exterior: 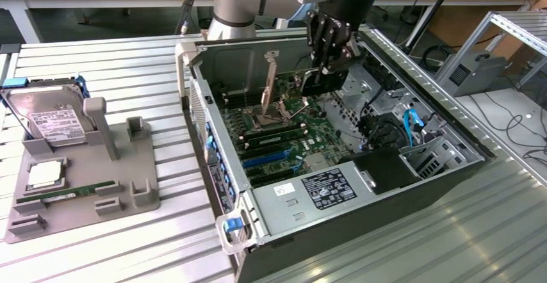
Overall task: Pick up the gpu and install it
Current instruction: 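Insert the gpu into the slot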
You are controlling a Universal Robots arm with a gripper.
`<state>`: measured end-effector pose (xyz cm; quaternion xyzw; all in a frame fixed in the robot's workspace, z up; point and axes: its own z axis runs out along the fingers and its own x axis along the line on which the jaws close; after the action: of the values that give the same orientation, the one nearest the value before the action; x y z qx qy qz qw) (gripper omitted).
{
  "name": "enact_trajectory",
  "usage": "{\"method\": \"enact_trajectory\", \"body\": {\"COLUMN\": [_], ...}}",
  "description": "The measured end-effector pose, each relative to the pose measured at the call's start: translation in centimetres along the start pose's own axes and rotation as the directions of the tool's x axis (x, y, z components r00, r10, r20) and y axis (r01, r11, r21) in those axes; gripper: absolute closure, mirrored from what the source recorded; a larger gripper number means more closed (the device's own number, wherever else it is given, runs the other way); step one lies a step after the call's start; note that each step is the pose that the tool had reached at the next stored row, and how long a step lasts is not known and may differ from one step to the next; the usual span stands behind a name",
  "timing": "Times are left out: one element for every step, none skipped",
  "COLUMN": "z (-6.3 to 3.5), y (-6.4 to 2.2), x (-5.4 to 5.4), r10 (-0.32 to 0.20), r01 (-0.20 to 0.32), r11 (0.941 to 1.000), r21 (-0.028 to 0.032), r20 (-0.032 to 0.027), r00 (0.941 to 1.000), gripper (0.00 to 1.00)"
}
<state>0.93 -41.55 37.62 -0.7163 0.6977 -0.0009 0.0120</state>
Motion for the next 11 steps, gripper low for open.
{"method": "enact_trajectory", "body": {"z": [0.00, 0.00, 0.00, 0.00, 0.00, 0.05, 0.08, 0.13, 0.21, 0.29, 0.37], "y": [0.00, 0.00, 0.00, 0.00, 0.00, 0.00, 0.00, 0.00, 0.01, 0.01, 0.01], "x": [0.00, 0.00, 0.00, 0.00, 0.00, 0.00, 0.00, 0.00, 0.01, 0.01, 0.02], "r10": [0.000, 0.000, 0.000, 0.000, 0.000, 0.000, 0.000, 0.000, 0.000, 0.000, 0.000], "r01": [0.000, 0.000, 0.000, 0.000, 0.000, 0.000, 0.000, 0.000, 0.000, 0.000, 0.000], "r11": [1.0000, 1.0000, 1.0000, 1.0000, 1.0000, 1.0000, 1.0000, 1.0000, 1.0000, 1.0000, 1.0000], "r21": [0.0000, 0.0000, 0.0000, 0.0000, -0.0001, 0.0000, 0.0000, 0.0000, 0.0000, 0.0000, 0.0000], "r20": [0.0000, 0.0000, 0.0000, 0.0000, -0.0001, 0.0000, 0.0001, 0.0000, 0.0000, 0.0000, 0.0000], "r00": [1.0000, 1.0000, 1.0000, 1.0000, 1.0000, 1.0000, 1.0000, 1.0000, 1.0000, 1.0000, 1.0000], "gripper": [0.73, 0.73, 0.73, 0.73, 0.73, 0.73, 0.73, 0.73, 0.73, 0.73, 0.73]}}
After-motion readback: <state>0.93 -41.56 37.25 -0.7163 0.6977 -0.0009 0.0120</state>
